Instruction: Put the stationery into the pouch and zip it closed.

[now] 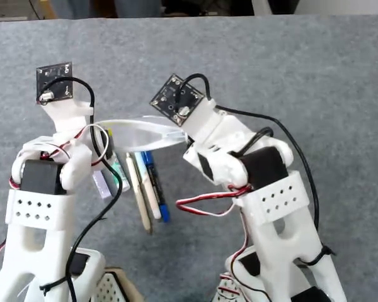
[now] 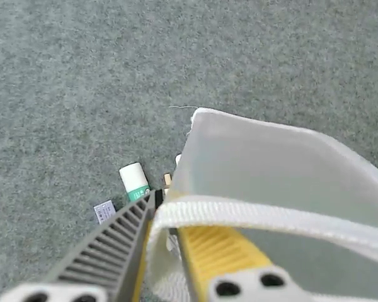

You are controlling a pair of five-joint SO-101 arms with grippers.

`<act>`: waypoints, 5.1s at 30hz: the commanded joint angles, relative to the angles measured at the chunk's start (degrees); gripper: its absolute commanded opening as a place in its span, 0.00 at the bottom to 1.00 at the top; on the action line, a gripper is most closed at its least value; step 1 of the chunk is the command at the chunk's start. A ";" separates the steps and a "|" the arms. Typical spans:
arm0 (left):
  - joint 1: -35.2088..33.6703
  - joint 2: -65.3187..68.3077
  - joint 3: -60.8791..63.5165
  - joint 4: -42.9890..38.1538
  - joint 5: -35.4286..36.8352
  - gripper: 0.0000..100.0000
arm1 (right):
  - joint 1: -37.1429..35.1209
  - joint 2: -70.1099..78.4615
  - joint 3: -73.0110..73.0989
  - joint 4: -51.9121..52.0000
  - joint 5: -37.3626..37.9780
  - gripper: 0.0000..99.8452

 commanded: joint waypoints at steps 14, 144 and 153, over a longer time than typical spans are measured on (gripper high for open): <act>-0.13 -0.35 -12.00 9.23 0.09 0.03 | 0.26 -0.22 -3.91 1.85 0.00 0.02; -38.29 -0.88 -13.76 22.33 1.23 0.03 | -11.78 72.75 -28.70 0.88 -5.45 0.27; -38.11 -0.88 -13.76 22.33 1.23 0.03 | -11.69 72.48 -28.97 7.47 -5.36 0.17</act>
